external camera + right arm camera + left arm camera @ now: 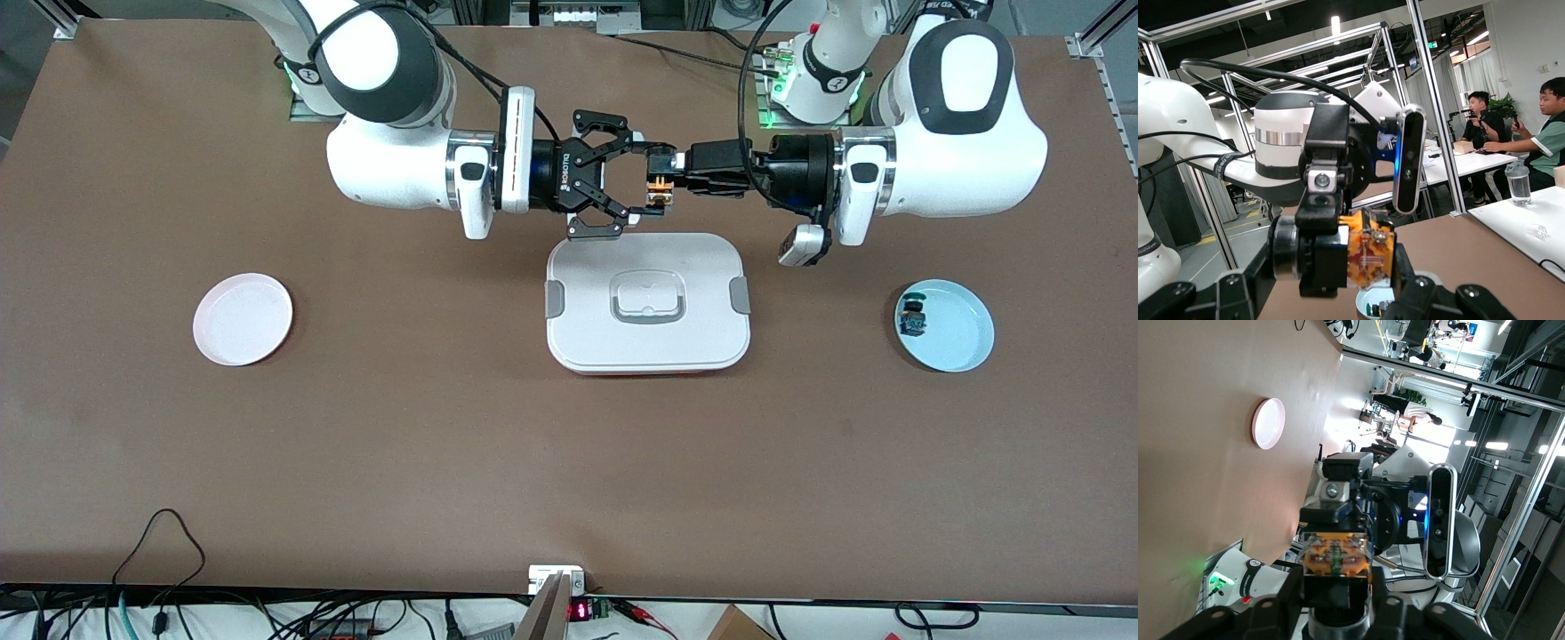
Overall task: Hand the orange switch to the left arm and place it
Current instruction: 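Grasp the switch with the left gripper and open the right gripper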
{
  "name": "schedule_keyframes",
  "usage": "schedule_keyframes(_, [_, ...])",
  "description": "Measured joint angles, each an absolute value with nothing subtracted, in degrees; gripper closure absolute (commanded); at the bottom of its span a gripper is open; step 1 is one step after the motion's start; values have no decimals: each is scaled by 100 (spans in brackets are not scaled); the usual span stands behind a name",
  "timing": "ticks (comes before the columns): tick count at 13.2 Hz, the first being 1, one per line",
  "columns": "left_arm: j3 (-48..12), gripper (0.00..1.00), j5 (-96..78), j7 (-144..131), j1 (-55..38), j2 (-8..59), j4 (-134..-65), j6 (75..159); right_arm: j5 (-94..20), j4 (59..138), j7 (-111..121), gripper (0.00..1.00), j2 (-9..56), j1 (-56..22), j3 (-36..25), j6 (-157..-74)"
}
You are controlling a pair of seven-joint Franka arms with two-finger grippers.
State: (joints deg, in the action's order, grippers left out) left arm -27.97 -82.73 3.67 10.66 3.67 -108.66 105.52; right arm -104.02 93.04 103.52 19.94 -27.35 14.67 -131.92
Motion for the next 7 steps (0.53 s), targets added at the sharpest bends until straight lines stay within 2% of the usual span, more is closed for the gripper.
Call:
schedule_keyframes(4, [-2797, 100, -8273, 443, 1068, 370, -10866, 10552, -10405, 9303, 10411, 100, 1996, -2735, 1467, -13195])
schedule_keyframes(5, [-2797, 100, -8273, 464, 1068, 370, -10866, 10552, -10406, 9303, 10432, 75, 1996, -2735, 1467, -13196])
schedule_keyframes(6, [-2797, 100, -8273, 476, 1068, 370, -10866, 10552, -10409, 9303, 10440, 7, 1997, -2735, 1467, -13195])
schedule_keyframes(7, [-2797, 100, -8273, 478, 1069, 371, -10866, 10552, -10413, 9303, 10440, 0, 1997, -2735, 1467, -13195])
